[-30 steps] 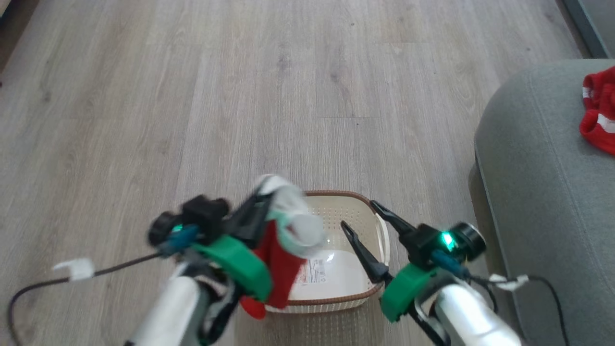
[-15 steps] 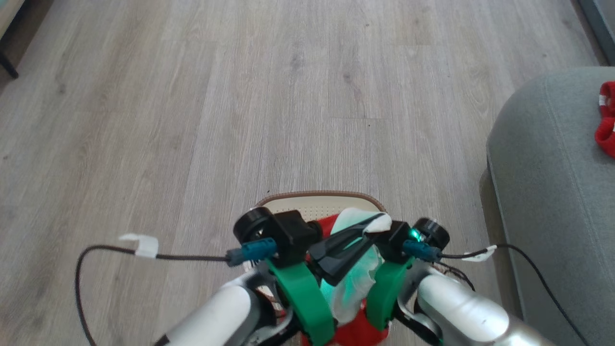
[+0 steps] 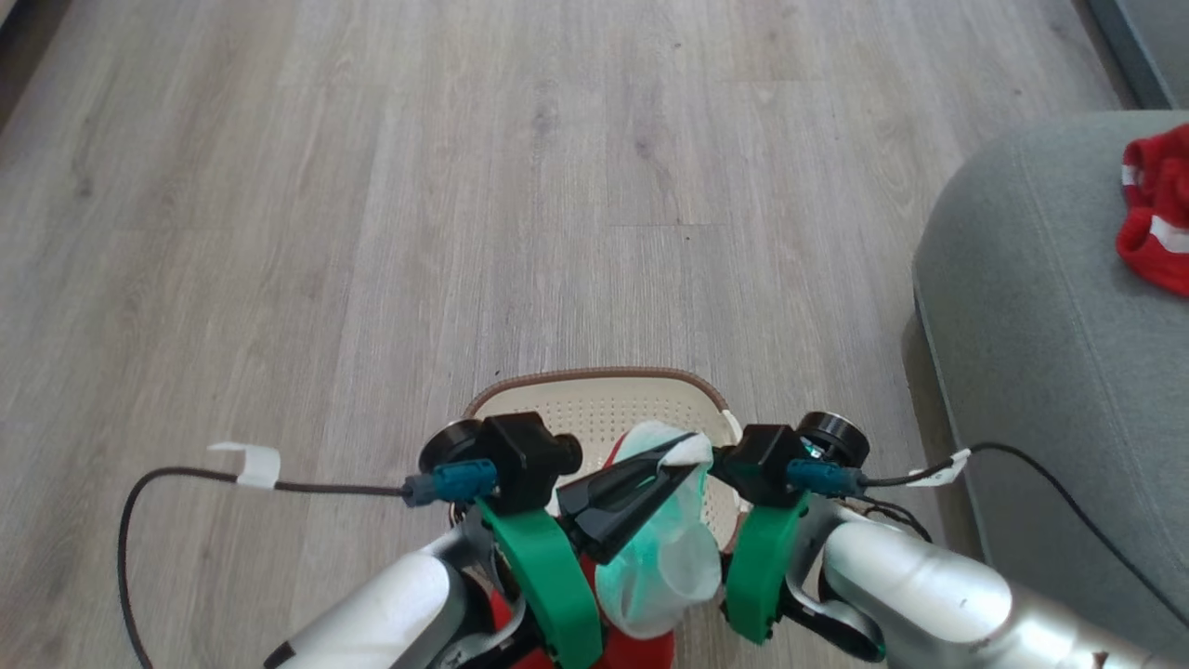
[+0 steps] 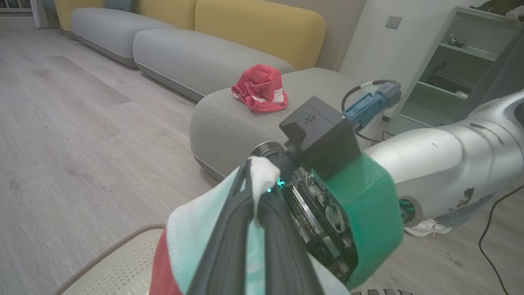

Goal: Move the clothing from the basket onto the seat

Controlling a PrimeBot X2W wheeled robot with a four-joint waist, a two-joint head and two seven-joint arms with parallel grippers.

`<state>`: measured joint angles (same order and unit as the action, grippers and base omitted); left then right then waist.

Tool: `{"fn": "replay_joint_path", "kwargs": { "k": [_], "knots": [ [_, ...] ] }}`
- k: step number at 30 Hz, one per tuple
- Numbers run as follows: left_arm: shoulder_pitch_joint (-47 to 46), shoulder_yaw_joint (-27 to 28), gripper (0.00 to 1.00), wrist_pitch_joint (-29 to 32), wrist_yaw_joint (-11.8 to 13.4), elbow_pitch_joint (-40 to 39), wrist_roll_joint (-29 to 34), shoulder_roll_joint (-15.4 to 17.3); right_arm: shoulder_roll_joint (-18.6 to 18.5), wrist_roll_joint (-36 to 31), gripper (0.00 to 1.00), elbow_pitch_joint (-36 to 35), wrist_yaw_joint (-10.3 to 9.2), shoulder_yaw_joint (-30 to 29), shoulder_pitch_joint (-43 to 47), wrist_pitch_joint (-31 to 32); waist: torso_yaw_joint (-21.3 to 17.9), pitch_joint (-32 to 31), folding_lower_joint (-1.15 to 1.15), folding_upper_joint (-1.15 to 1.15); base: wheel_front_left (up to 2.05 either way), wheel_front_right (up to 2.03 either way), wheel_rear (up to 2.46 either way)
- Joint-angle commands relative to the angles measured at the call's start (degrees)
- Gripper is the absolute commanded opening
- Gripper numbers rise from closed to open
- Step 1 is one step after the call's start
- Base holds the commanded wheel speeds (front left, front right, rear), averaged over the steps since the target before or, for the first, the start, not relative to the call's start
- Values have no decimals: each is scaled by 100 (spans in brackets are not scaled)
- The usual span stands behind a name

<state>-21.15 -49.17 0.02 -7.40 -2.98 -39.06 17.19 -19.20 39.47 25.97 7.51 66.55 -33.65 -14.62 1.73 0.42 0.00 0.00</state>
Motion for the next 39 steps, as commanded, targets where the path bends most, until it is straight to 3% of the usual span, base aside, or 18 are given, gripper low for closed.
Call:
{"fn": "replay_joint_path", "kwargs": {
  "k": [1, 2, 3, 4, 5, 14, 17, 19, 20, 32, 39],
  "knots": [
    [-402, 198, 0, 12, -8, -160, -37, 115, -75, 1, 100, -190, -2, -24, -216, -37, -23, 14, 0, 0, 0, 0, 0],
    [-414, 190, 0, 8, -8, -149, -46, 132, -109, 5, 100, -239, -2, -24, -241, -37, -36, 23, 0, 0, 0, 0, 0],
    [-420, 189, 0, 0, -8, -137, -65, 138, -144, 11, 60, -268, -2, -23, -258, -37, -48, 29, 0, 0, 0, 0, 0],
    [-429, 192, 0, -11, -8, -123, -75, 142, -179, 3, 6, -290, -2, -9, -277, -37, -58, 34, 0, 0, 0, 0, 0],
    [-440, 195, 0, -23, -8, -107, -74, 148, -206, 30, 0, -331, -2, 1, -281, -37, -64, 42, 0, 0, 0, 0, 0],
    [-443, 314, 0, -179, 93, 122, -72, 180, -344, 137, 0, -388, -2, -135, -226, -38, -121, 85, 0, 0, 0, 0, 0],
    [-439, 356, 43, -290, 122, 210, -40, 191, -366, 140, 0, -387, -2, -283, -200, -38, -169, 88, 0, 0, 0, 0, 0],
    [-429, 376, 91, -357, 146, 267, -22, 189, -402, 123, 0, -394, -2, -421, -186, -38, -224, 103, 0, 0, 0, 0, 0],
    [-430, 388, 100, -396, 167, 295, -1, 187, -428, 99, 0, -397, -2, -496, -184, -38, -262, 116, 0, 0, 0, 0, 0],
    [-392, 331, 100, -780, 265, 585, 126, -12, -818, -77, 0, -522, -2, -1291, -131, -38, -1059, 232, 0, 0, 0, 0, 0],
    [-437, 188, 100, -900, 217, 708, 121, -210, -1066, -185, 0, -582, -2, -1775, -37, -38, -1762, 314, 0, 0, 0, 0, 0]
  ]
}}
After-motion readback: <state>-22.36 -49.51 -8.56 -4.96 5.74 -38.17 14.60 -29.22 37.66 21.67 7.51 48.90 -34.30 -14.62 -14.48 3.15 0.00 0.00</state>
